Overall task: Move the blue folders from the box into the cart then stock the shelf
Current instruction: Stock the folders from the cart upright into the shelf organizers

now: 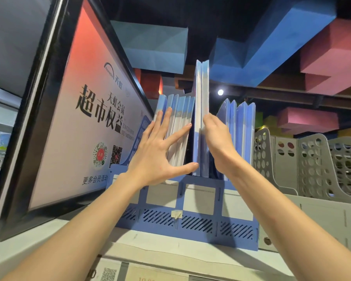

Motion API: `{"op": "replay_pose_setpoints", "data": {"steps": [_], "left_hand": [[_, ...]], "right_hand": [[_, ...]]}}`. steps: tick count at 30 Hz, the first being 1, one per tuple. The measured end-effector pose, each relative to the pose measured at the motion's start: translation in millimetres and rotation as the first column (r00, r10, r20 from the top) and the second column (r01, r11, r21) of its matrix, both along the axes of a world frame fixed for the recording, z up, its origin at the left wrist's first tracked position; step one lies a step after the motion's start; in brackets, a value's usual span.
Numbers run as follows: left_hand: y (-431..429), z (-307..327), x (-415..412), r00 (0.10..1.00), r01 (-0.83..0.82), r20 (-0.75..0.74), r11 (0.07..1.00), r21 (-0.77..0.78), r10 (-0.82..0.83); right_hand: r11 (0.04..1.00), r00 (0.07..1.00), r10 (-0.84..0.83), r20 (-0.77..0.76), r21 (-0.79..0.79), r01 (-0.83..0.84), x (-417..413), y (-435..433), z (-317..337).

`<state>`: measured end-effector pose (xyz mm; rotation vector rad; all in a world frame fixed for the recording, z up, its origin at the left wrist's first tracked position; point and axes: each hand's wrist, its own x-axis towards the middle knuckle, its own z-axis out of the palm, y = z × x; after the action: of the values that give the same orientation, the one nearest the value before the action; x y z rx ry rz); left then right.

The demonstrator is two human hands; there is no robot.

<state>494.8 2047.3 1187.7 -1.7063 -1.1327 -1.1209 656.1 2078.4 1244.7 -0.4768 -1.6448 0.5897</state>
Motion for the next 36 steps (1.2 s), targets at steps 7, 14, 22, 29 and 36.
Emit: {"op": "replay_pose_setpoints", "data": {"steps": [7,14,22,29,36], "left_hand": [[3.5,3.1,-2.5,0.999,-0.028,-0.034,1.0,0.006,0.028],[6.0,2.1,-2.1,0.999,-0.036,-0.013,0.999,0.005,0.036],[5.6,1.4,-1.6,0.999,-0.049,-0.01,0.999,0.0,0.049],[4.6,1.2,-2.1,0.999,-0.044,-0.009,0.999,0.006,0.044],[6.0,0.4,-2.5,0.999,-0.038,-0.009,0.999,0.009,0.038]], "right_hand": [[0.994,0.992,0.102,-0.071,0.057,-0.098,7.7,11.5,-19.1],[0.973,0.962,0.212,-0.17,0.129,-0.191,-0.9,9.8,-30.1],[0.97,0.963,0.215,-0.162,0.153,-0.191,-3.7,8.6,-41.5],[0.984,0.99,0.138,0.025,0.108,-0.14,6.0,5.3,-50.2],[0.993,0.996,0.088,0.025,0.073,-0.09,13.0,0.8,-52.4]]}}
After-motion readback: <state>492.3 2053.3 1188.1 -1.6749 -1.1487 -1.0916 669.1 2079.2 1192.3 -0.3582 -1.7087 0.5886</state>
